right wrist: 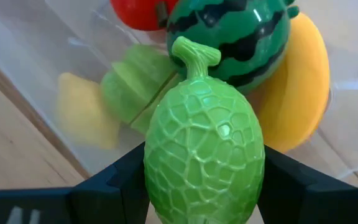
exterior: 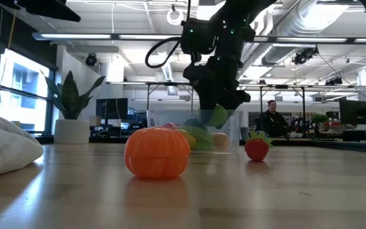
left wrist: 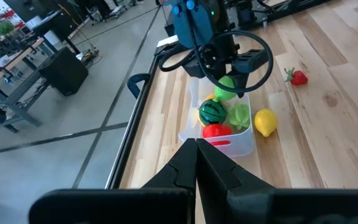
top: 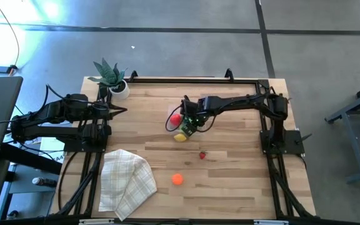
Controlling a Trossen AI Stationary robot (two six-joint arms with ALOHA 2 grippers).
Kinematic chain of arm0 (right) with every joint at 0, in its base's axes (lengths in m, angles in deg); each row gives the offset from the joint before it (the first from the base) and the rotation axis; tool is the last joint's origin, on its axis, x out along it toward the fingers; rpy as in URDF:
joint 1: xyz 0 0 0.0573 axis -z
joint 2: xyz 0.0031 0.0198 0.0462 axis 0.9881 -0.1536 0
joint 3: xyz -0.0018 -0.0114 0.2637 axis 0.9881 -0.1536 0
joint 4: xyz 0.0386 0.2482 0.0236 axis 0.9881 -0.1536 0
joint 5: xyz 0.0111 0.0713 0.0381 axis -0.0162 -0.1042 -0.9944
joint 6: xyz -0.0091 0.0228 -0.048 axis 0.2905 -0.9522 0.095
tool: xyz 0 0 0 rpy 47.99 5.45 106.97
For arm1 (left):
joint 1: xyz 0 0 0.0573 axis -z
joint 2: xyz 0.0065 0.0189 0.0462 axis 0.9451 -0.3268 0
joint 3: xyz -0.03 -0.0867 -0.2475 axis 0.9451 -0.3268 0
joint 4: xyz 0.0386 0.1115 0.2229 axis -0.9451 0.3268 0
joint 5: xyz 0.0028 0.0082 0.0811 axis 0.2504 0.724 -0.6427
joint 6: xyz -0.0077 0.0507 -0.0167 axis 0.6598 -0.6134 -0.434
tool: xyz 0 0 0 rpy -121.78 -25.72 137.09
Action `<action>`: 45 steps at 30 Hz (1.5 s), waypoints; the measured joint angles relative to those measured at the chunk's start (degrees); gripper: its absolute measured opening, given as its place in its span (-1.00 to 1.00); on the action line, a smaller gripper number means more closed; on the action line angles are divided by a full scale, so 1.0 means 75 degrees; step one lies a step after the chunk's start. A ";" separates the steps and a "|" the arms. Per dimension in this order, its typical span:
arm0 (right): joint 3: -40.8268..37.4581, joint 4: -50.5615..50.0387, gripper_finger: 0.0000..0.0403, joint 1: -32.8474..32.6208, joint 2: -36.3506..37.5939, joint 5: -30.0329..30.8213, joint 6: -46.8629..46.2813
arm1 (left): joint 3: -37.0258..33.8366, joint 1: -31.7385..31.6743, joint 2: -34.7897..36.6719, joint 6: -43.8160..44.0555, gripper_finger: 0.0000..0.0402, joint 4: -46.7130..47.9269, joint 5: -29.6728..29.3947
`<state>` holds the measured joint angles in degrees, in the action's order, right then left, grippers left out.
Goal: Pick and placing Produce into tupperware
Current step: Put the melon into the transparent bin, then put the strawberry into the transparent bin
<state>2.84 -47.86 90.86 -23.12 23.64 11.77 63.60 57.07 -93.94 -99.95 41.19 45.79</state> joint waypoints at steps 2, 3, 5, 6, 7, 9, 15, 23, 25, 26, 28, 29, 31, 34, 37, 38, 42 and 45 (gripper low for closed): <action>-0.0068 0.0095 0.06 -0.0004 0.0000 -0.0024 0.0001 | -0.0001 0.0000 0.0002 0.0000 -1.00 0.0003 0.0002; -0.0090 0.0138 0.06 -0.0020 0.0000 -0.0021 0.0000 | -0.0002 -0.0002 0.0003 0.0003 -1.00 0.0000 0.0002; -0.0093 0.0221 0.06 -0.0050 0.0000 -0.0016 0.0007 | -0.0002 -0.0001 0.0000 0.0001 -1.00 0.0002 0.0002; -0.0093 0.0240 0.06 -0.0052 0.0000 -0.0016 0.0004 | -0.0002 0.0000 0.0002 0.0000 -1.00 0.0001 0.0002; -0.0093 0.0252 0.06 -0.0052 0.0000 -0.0016 0.0001 | -0.0002 -0.0002 0.0002 0.0000 -1.00 0.0000 0.0001; -0.0093 0.0261 0.06 -0.0052 0.0000 -0.0015 0.0009 | -0.0001 0.0000 0.0001 0.0000 -1.00 0.0001 0.0001; -0.0093 0.0210 0.08 -0.0046 0.0000 0.0042 0.0121 | -0.0002 0.0001 0.0003 0.0000 -1.00 0.0000 0.0002; -0.0093 0.0165 0.24 -0.0044 0.0000 0.0127 0.0353 | 0.0000 -0.0002 0.0000 0.0003 -1.00 0.0000 0.0002; -0.0093 0.0171 0.25 -0.0044 -0.0006 0.0131 0.0387 | -0.0001 -0.0002 0.0002 0.0000 -1.00 0.0002 0.0002; -0.0093 0.0192 0.25 -0.0044 -0.0030 0.0130 0.0403 | -0.0002 -0.0001 0.0003 0.0001 -1.00 0.0001 0.0002; -0.0101 0.0186 0.25 -0.0044 -0.0058 0.0130 0.0405 | -0.0002 -0.0001 0.0000 0.0000 -1.00 0.0001 0.0002; -0.0102 0.0193 0.25 -0.0044 -0.0077 0.0130 0.0414 | -0.0002 -0.0002 0.0000 0.0000 -1.00 0.0002 0.0002; -0.0100 0.0244 0.25 -0.0044 -0.0114 0.0127 0.0427 | -0.0001 -0.0002 0.0001 0.0000 -1.00 0.0002 0.0002; -0.0102 0.0288 0.25 -0.0044 -0.0125 0.0130 0.0427 | -0.0001 -0.0002 0.0002 0.0000 -1.00 0.0000 0.0001; -0.0102 0.0337 0.25 -0.0044 -0.0118 0.0127 0.0406 | -0.0001 -0.0001 0.0001 0.0000 -1.00 0.0003 0.0001; -0.0102 0.0377 0.25 -0.0044 -0.0108 0.0127 0.0405 | -0.0002 -0.0001 0.0002 0.0000 -1.00 0.0000 0.0002; 0.0018 0.0307 0.25 -0.0044 -0.0096 0.0000 0.0413 | -0.0002 -0.0002 0.0000 0.0000 -1.00 0.0003 0.0002; 0.0374 -0.0013 0.25 -0.0044 -0.0092 -0.0022 0.0515 | -0.0001 -0.0002 0.0000 0.0000 -1.00 0.0002 0.0002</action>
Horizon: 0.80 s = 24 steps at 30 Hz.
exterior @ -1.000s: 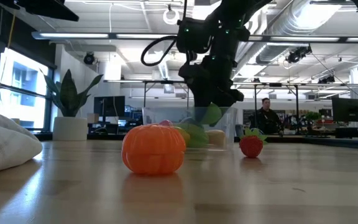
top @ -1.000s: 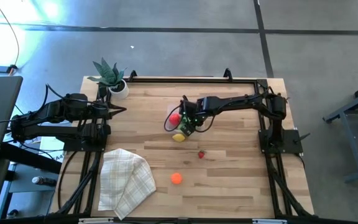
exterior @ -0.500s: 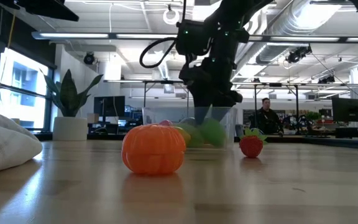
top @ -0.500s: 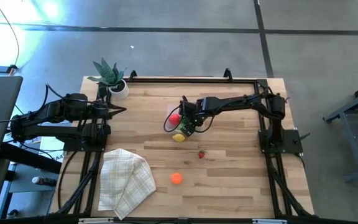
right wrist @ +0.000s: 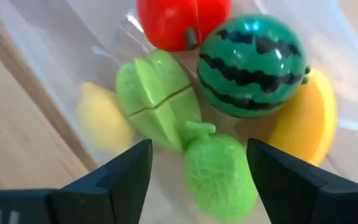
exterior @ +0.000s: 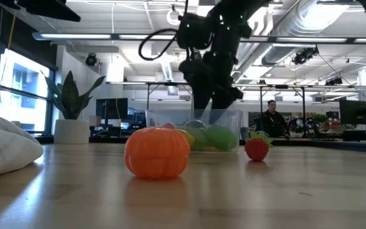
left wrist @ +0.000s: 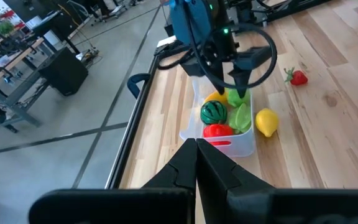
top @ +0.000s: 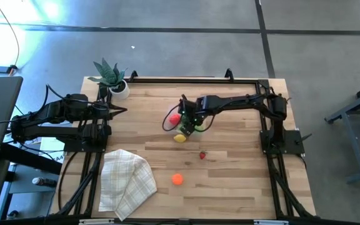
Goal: Pick and placing Produce into tupperware
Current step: Put the strawberry into the transparent bin
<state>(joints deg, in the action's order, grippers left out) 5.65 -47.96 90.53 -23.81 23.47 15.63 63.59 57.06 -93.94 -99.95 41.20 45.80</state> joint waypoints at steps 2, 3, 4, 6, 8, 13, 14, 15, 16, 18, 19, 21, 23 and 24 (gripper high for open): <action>0.0333 -0.0406 0.25 0.0000 0.0044 0.0066 0.0014 | -0.0001 0.0002 0.0000 0.0000 -1.00 -0.0002 -0.0001; 0.0567 -0.0619 0.25 0.0000 0.0056 0.0128 0.0010 | -0.0001 0.0000 0.0000 0.0000 -1.00 -0.0001 -0.0002; 0.0795 -0.0857 0.25 0.0000 0.0089 0.0185 -0.0019 | -0.0001 0.0000 0.0000 0.0000 -1.00 -0.0002 -0.0003; 0.1271 -0.1450 0.25 -0.0018 0.0160 0.0302 -0.0267 | 0.0001 0.0000 0.0003 0.0000 -1.00 -0.0001 0.0000; 0.1695 -0.2043 0.25 -0.0109 0.0259 0.0391 -0.0734 | -0.0001 0.0002 0.0000 0.0000 -1.00 0.0001 0.0000; 0.2294 -0.3694 0.25 -0.0780 0.0522 0.1011 -0.2165 | -0.0001 0.0003 0.0001 0.0000 -1.00 -0.0002 0.0000; 0.2299 -0.3932 0.25 -0.0978 0.0572 0.1212 -0.2504 | 0.0001 0.0003 0.0002 0.0000 -1.00 0.0001 0.0000; 0.2245 -0.4067 0.25 -0.1183 0.0633 0.1421 -0.2864 | -0.0001 0.0000 0.0000 0.0000 -1.00 0.0001 0.0000; 0.2167 -0.4195 0.25 -0.1394 0.0669 0.1568 -0.3227 | -0.0001 0.0000 0.0000 0.0003 -1.00 -0.0001 0.0000; 0.1871 -0.4338 0.25 -0.1878 0.0800 0.1722 -0.4017 | 0.0000 0.0002 0.0000 0.0000 -1.00 0.0001 0.0000; 0.1689 -0.4330 0.25 -0.2106 0.0869 0.1756 -0.4412 | -0.0001 0.0000 0.0001 0.0000 -1.00 0.0001 0.0000; 0.1232 -0.4113 0.25 -0.2544 0.1044 0.1812 -0.5191 | 0.0000 0.0000 0.0001 0.0000 -1.00 0.0000 0.0000; 0.0671 -0.3655 0.25 -0.2955 0.1223 0.1905 -0.5913 | 0.0000 0.0000 0.0000 0.0000 -1.00 0.0001 -0.0002; 0.0363 -0.3328 0.25 -0.3118 0.1314 0.1934 -0.6227 | -0.0001 0.0000 0.0002 0.0002 -1.00 -0.0002 0.0000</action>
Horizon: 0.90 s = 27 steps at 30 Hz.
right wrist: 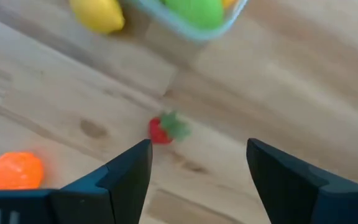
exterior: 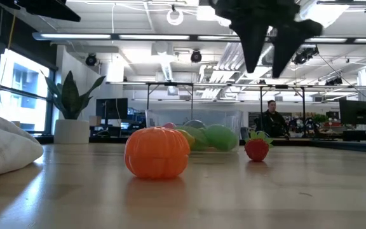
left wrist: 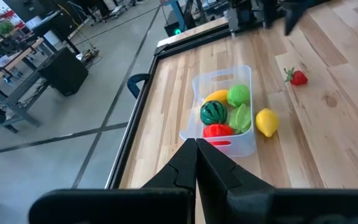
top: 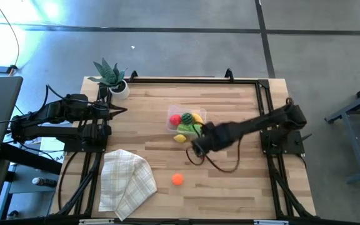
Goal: Pick and placing Produce into tupperware
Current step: Put the strawberry into the transparent bin
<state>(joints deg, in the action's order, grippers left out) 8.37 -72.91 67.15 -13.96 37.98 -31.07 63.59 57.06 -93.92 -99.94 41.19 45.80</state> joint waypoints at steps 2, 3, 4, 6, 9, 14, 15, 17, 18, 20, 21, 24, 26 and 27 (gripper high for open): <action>-0.0633 0.0747 0.25 -0.0282 0.0180 -0.0007 -0.0612 | 0.0002 0.0000 -0.0002 0.0001 -1.00 0.0000 0.0000; -0.0932 0.1139 0.25 -0.0380 0.0251 -0.0087 -0.0882 | 0.0000 0.0002 -0.0002 -0.0002 -1.00 0.0000 0.0000; -0.1217 0.1539 0.25 -0.0475 0.0305 -0.0195 -0.1172 | -0.0001 0.0000 -0.0001 -0.0002 -1.00 0.0000 0.0000; -0.1713 0.2244 0.25 -0.0657 0.0343 -0.0361 -0.1619 | -0.0001 0.0000 -0.0002 -0.0001 -1.00 0.0003 0.0000; -0.2250 0.3214 0.25 -0.0849 0.0340 -0.0394 -0.2071 | -0.0001 0.0000 -0.0001 -0.0002 -1.00 0.0000 -0.0001; -0.2892 0.4168 0.25 -0.1044 0.0340 -0.0356 -0.2836 | 0.0002 0.0000 -0.0002 -0.0001 -1.00 0.0001 0.0000; -0.2973 0.4328 0.25 -0.1063 0.0340 -0.0286 -0.2922 | 0.0001 0.0001 -0.0002 -0.0002 -1.00 0.0003 0.0000; -0.3114 0.4446 0.25 -0.1061 0.0340 -0.0226 -0.3138 | 0.0001 0.0001 0.0001 -0.0002 -1.00 0.0003 -0.0001; -0.3163 0.4515 0.25 -0.1055 0.0340 -0.0210 -0.3224 | 0.0001 0.0001 -0.0001 -0.0002 -1.00 0.0001 -0.0001; -0.3170 0.4578 0.25 -0.1035 0.0340 -0.0184 -0.3368 | -0.0001 0.0000 -0.0001 -0.0002 -1.00 0.0002 0.0000; -0.3170 0.4602 0.25 -0.1028 0.0337 -0.0179 -0.3389 | -0.0001 0.0000 -0.0001 -0.0002 -1.00 0.0001 0.0000; -0.3170 0.4676 0.25 -0.0962 0.0241 -0.0106 -0.3451 | 0.0000 0.0003 -0.0002 -0.0002 -1.00 0.0002 0.0000; -0.3170 0.4885 0.25 -0.0911 0.0116 -0.0105 -0.3549 | 0.0000 0.0001 -0.0002 -0.0002 -1.00 0.0002 -0.0001; -0.3170 0.5006 0.25 -0.0885 0.0038 -0.0106 -0.3553 | 0.0000 0.0000 0.0000 -0.0002 -1.00 0.0000 -0.0003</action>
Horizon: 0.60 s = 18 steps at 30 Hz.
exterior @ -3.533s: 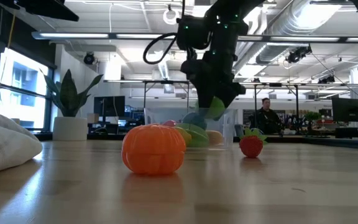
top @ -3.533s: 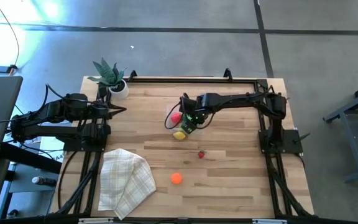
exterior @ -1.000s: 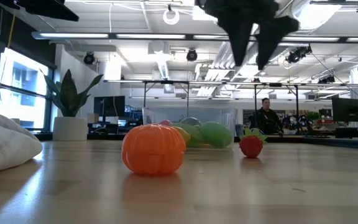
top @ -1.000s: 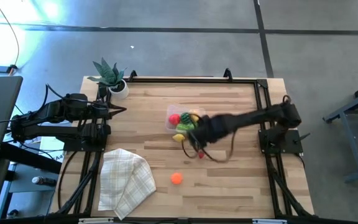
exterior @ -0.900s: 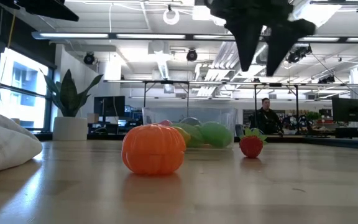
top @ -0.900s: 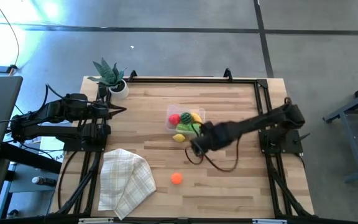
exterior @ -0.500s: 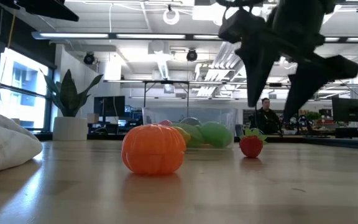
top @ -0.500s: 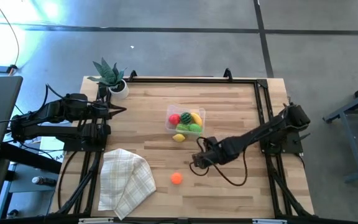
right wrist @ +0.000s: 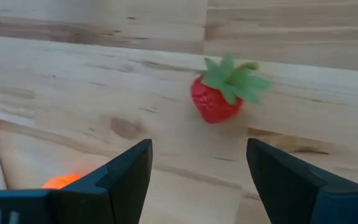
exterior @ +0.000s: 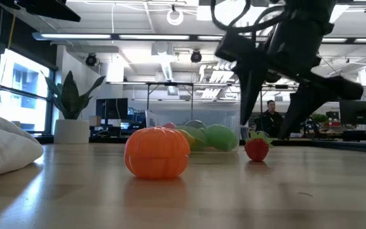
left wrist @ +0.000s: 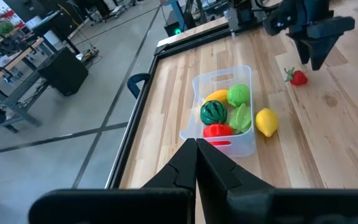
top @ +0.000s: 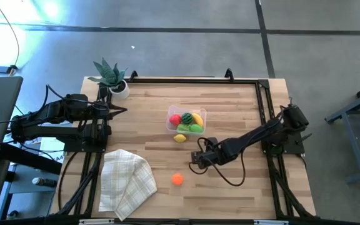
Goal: Pick and placing Produce into tupperware
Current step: Put the strawberry into the transparent bin
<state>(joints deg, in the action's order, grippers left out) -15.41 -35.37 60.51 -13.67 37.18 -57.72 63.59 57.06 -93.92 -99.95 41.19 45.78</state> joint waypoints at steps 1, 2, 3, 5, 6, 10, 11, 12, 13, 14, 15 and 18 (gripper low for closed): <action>0.0000 0.0126 0.25 0.0025 -0.0080 0.0000 -0.0002 | 0.0001 0.0001 -0.0001 0.0000 -1.00 0.0001 0.0003; 0.0000 0.0273 0.25 0.0063 -0.0151 0.0000 -0.0014 | 0.0000 0.0000 -0.0001 0.0000 -1.00 0.0001 0.0001; 0.0000 0.0405 0.25 0.0103 -0.0221 0.0000 -0.0040 | 0.0001 0.0001 0.0000 0.0000 -1.00 0.0000 0.0003; 0.0000 0.0571 0.25 0.0184 -0.0337 0.0000 -0.0157 | 0.0002 0.0002 -0.0003 0.0000 -1.00 0.0002 0.0003; 0.0000 0.0625 0.25 0.0214 -0.0369 -0.0003 -0.0227 | 0.0000 0.0000 -0.0003 0.0000 -1.00 0.0000 0.0000; 0.0000 0.0476 0.25 0.0351 -0.0369 -0.0005 -0.0320 | 0.0002 0.0000 -0.0003 0.0000 -1.00 0.0003 0.0003; 0.0000 0.0377 0.25 0.0372 -0.0368 -0.0008 -0.0393 | 0.0000 0.0002 -0.0003 0.0000 -1.00 0.0003 0.0003; 0.0000 0.0314 0.25 0.0399 -0.0368 -0.0006 -0.0502 | 0.0001 0.0000 -0.0003 0.0000 -1.00 0.0000 0.0003; 0.0000 0.0263 0.25 0.0416 -0.0368 -0.0012 -0.0590 | 0.0000 0.0001 -0.0003 0.0001 -1.00 0.0001 0.0003; 0.0000 0.0212 0.25 0.0422 -0.0369 -0.0023 -0.0651 | 0.0000 0.0003 -0.0003 0.0000 -1.00 0.0000 0.0003; 0.0000 0.0162 0.25 0.0430 -0.0368 -0.0026 -0.0667 | 0.0000 0.0003 0.0000 0.0000 -1.00 0.0002 0.0003; 0.0000 0.0096 0.25 0.0485 -0.0369 -0.0032 -0.0677 | 0.0000 0.0003 -0.0003 0.0000 -1.00 0.0000 0.0002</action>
<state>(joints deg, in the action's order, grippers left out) -15.41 -34.65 64.14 -16.44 36.94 -62.80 63.58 57.08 -93.94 -99.95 41.19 45.80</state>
